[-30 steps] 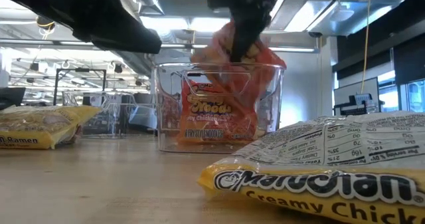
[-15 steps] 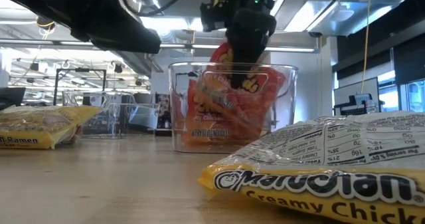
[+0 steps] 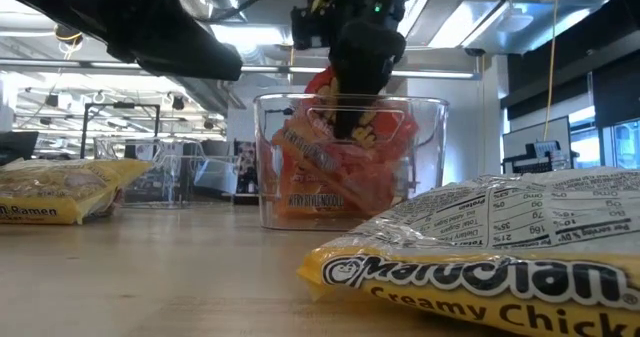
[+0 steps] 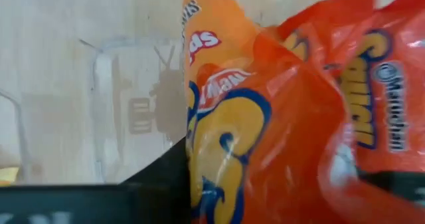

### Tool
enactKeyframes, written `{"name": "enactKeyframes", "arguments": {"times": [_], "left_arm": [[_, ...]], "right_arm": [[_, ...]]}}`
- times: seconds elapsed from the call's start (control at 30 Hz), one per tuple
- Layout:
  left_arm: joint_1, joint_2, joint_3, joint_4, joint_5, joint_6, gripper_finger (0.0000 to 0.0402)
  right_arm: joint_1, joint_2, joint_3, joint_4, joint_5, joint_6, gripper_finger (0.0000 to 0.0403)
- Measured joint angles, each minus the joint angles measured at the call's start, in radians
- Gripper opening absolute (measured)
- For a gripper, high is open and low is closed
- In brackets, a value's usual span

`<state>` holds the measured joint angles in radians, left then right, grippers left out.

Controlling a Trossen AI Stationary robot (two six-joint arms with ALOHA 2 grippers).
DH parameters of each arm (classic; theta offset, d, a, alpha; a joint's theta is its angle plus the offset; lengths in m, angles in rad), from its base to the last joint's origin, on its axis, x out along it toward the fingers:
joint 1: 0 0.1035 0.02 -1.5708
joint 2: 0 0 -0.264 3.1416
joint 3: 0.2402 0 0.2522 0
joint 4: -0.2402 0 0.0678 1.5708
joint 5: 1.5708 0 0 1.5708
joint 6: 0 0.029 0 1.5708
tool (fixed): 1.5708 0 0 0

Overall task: Sort Maruchan noodles
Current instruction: Put the top orange noodle pack into the middle transparent bin

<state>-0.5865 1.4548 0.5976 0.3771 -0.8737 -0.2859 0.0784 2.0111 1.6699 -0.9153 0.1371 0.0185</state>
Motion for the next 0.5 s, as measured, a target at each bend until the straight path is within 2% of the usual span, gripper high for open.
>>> {"name": "enactKeyframes", "arguments": {"times": [0.23,0.4,0.5], "left_arm": [[0.0,0.0,0.0,0.0,0.0,0.0,0.0131],[0.002,0.0,0.0,0.0,0.0,0.004,0.0131],[0.004,0.0,0.0,0.0,0.0,0.004,0.0131]], "right_arm": [[0.0,0.051,-0.001,-0.018,0.0,0.0,0.0245],[0.001,0.049,-0.001,0.011,0.003,-0.017,0.027],[0.001,0.047,0.009,0.006,0.054,-0.019,0.0272]]}}
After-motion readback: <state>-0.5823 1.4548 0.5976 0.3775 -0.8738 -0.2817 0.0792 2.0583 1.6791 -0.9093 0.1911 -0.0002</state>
